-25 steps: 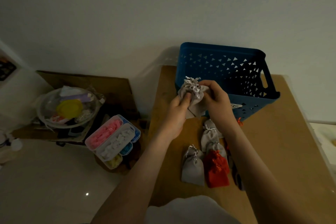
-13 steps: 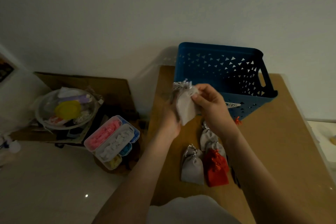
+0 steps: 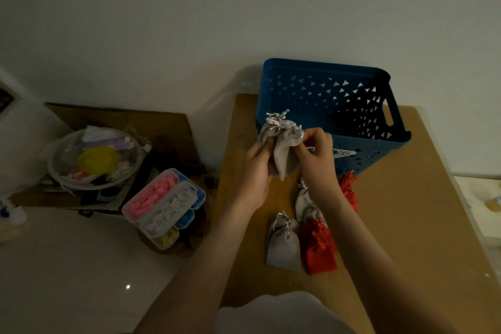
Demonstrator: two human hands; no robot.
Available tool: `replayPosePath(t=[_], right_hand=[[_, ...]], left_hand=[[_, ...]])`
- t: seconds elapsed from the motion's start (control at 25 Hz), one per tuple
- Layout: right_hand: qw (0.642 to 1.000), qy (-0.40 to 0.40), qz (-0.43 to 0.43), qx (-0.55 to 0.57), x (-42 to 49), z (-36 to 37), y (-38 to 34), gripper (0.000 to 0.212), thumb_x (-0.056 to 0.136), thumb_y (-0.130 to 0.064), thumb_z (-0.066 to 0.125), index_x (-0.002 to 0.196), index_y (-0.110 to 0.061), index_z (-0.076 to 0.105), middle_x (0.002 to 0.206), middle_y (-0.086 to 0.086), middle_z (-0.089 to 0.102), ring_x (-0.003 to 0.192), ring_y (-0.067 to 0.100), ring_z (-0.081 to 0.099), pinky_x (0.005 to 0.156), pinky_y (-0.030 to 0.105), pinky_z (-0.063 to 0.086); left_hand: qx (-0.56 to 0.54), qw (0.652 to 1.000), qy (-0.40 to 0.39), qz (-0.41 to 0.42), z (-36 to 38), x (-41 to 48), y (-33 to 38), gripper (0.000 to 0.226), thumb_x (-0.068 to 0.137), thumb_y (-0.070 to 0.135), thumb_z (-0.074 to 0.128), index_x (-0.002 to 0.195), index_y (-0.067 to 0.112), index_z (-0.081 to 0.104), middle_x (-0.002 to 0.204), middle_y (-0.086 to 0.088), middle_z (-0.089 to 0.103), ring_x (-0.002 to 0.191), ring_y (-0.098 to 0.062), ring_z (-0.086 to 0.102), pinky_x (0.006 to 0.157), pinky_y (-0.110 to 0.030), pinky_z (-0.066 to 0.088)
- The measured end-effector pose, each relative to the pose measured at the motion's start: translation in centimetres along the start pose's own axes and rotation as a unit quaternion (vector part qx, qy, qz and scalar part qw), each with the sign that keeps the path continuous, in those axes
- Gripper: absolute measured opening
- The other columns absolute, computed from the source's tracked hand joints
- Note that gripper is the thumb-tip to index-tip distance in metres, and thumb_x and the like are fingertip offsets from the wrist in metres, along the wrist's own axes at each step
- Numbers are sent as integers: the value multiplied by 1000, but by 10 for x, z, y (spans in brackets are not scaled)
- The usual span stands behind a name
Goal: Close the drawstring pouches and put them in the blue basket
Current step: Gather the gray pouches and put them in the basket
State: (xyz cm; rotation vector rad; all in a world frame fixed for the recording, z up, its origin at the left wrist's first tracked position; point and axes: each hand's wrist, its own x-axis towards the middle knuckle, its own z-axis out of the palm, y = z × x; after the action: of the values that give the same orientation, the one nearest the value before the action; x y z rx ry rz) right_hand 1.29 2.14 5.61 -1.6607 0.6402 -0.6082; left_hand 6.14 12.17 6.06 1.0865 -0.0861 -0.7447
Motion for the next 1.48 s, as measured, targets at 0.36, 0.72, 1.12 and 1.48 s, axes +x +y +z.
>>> replayPosePath(t=[0.36, 0.72, 1.12, 1.48], right_hand=[[987, -104, 83, 86, 1, -3, 9, 16, 91, -12, 61, 99, -8, 48, 98, 14, 57, 89, 25, 57, 85, 48, 50], [754, -446, 162, -455, -29, -18, 116, 77, 80, -39, 72, 144, -24, 32, 146, 8, 33, 137, 34, 28, 111, 46, 31], [873, -345, 160, -304, -52, -14, 118, 36, 89, -13, 60, 118, -19, 39, 107, 1, 52, 101, 20, 55, 80, 32, 49], [919, -368, 138, 23, -11, -13, 21, 44, 82, -1, 63, 118, -20, 44, 115, 4, 52, 99, 19, 57, 75, 28, 50]], left_hand=[[118, 993, -15, 20, -9, 6, -10, 30, 91, 21, 59, 121, 22, 57, 121, -3, 64, 113, -16, 60, 96, -32, 47], [176, 971, 99, -130, -65, 4, -41, 20, 94, 40, 51, 96, 25, 63, 103, -2, 69, 99, -18, 65, 92, -35, 51], [182, 963, 108, -166, -84, 0, -40, 28, 94, 17, 56, 122, 21, 55, 101, 4, 62, 96, -15, 59, 90, -33, 46], [226, 950, 101, -191, -79, 27, -27, 18, 92, 31, 57, 103, 18, 65, 102, -7, 69, 99, -24, 65, 95, -45, 50]])
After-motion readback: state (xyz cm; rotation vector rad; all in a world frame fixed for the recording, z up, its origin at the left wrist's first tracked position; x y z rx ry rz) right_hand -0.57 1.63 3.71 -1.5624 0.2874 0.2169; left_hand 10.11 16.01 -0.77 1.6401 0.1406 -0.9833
